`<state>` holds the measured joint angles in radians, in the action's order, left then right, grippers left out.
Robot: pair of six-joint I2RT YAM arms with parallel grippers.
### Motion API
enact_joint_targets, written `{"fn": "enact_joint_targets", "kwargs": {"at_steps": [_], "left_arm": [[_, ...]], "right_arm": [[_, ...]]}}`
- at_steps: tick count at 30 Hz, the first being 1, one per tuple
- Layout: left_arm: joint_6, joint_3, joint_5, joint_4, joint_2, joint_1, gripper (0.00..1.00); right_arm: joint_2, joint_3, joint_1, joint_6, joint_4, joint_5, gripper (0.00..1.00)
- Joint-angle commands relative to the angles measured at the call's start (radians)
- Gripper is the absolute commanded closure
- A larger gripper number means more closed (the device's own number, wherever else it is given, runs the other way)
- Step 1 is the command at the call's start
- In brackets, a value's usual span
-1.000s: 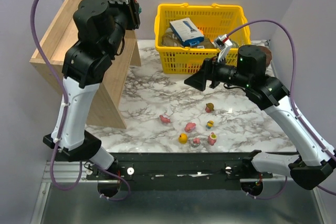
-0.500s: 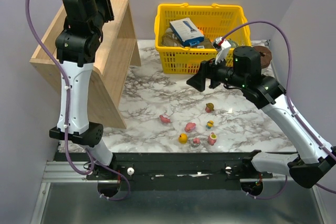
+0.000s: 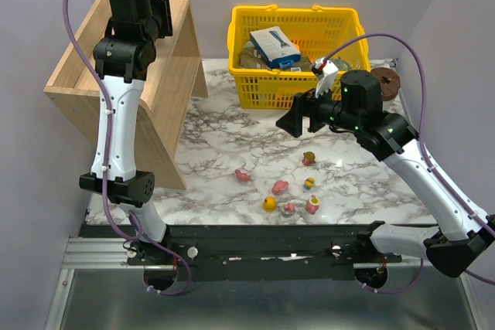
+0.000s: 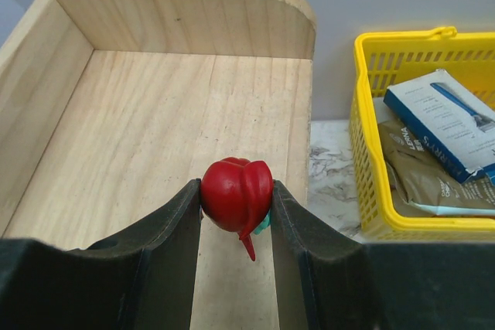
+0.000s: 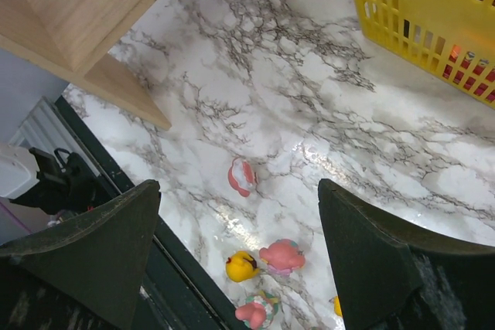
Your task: Place and organize the plastic toys onto the shelf
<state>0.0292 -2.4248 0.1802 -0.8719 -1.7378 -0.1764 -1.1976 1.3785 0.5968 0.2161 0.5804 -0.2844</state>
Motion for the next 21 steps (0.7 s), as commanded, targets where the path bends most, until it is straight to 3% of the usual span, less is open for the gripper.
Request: {"fn": "enact_joint_targets", "kwargs": {"at_steps": [1,10,21], "left_arm": [[-0.023,0.006,-0.004,-0.007,-0.014,0.006,1.00],[-0.104,0.012,-0.019,0.020,-0.054,0.008,1.00],[-0.120,0.015,-0.085,0.054,-0.085,0.018,0.87]], "right_arm": [[0.003,-0.015,0.006,-0.026,0.018,0.027,0.10],[-0.016,-0.016,0.005,-0.040,0.024,0.057,0.09],[-0.048,-0.004,0.005,-0.040,0.027,0.074,0.09]]}}
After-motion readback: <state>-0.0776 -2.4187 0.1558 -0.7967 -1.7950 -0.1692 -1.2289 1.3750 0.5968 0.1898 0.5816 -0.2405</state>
